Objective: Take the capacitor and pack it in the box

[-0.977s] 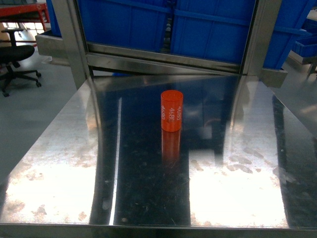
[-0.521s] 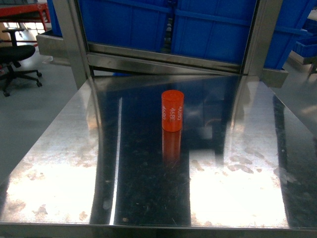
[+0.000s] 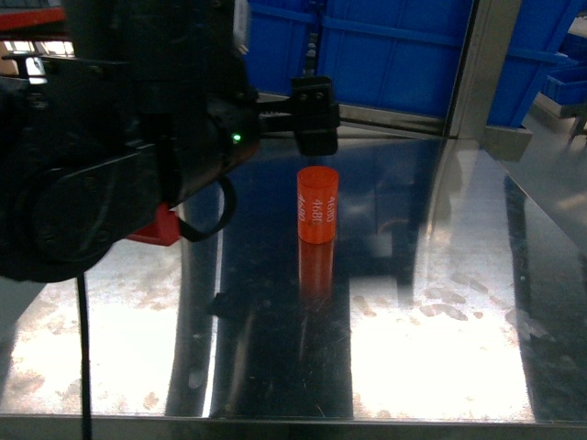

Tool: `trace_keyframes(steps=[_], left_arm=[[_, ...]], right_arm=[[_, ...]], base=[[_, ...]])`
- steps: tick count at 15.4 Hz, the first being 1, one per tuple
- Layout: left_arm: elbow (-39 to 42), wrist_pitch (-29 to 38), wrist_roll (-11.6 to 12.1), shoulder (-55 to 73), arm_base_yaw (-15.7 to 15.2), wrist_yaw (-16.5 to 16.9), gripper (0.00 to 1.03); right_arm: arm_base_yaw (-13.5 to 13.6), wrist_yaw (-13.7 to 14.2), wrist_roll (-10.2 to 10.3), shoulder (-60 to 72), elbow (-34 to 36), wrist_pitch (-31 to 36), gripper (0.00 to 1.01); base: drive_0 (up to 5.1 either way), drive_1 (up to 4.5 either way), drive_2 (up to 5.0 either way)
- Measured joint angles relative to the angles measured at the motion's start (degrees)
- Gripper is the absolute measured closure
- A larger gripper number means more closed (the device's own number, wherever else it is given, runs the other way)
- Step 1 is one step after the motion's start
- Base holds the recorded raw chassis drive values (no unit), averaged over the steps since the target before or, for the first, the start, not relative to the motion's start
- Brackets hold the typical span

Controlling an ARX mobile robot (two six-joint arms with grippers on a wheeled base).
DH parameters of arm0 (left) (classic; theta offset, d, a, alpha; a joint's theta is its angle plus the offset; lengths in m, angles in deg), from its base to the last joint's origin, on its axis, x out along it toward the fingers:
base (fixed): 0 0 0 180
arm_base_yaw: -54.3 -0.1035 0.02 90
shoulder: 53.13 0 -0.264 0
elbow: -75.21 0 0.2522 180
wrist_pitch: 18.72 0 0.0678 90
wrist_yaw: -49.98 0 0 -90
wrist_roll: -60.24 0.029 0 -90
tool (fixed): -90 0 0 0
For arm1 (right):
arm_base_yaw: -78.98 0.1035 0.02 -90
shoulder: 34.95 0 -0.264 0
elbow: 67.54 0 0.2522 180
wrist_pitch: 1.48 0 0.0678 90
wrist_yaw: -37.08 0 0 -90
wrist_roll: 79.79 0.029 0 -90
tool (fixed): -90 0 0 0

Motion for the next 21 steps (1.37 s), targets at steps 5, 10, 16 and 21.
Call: trace_keyframes(steps=[5, 10, 16, 21], left_arm=[[-8.07, -3.58, 0.26, 10.67, 1.81, 0.55, 0.05], [-15.63, -7.76, 0.15, 20.63, 1.75, 1.66, 0.19], [-5.62, -1.51, -2.54, 13.53, 0.42, 2.08, 0.58], [28.06, 13.42, 2.27, -24.11, -6.40, 2.67, 0.59]], right_arm=[[0.00, 0.00, 0.00, 0.00, 0.00, 0.02, 0.03], [0.00, 0.00, 0.00, 0.00, 0.00, 0.00, 0.03], [0.00, 0.00, 0.02, 0.00, 0.00, 0.00, 0.03], [0.00, 0.00, 0.00, 0.00, 0.00, 0.02, 0.03]], base=[[0.0, 0.00, 0.0], [0.0, 0.00, 0.0], [0.0, 0.00, 0.0], [0.0, 0.00, 0.0]])
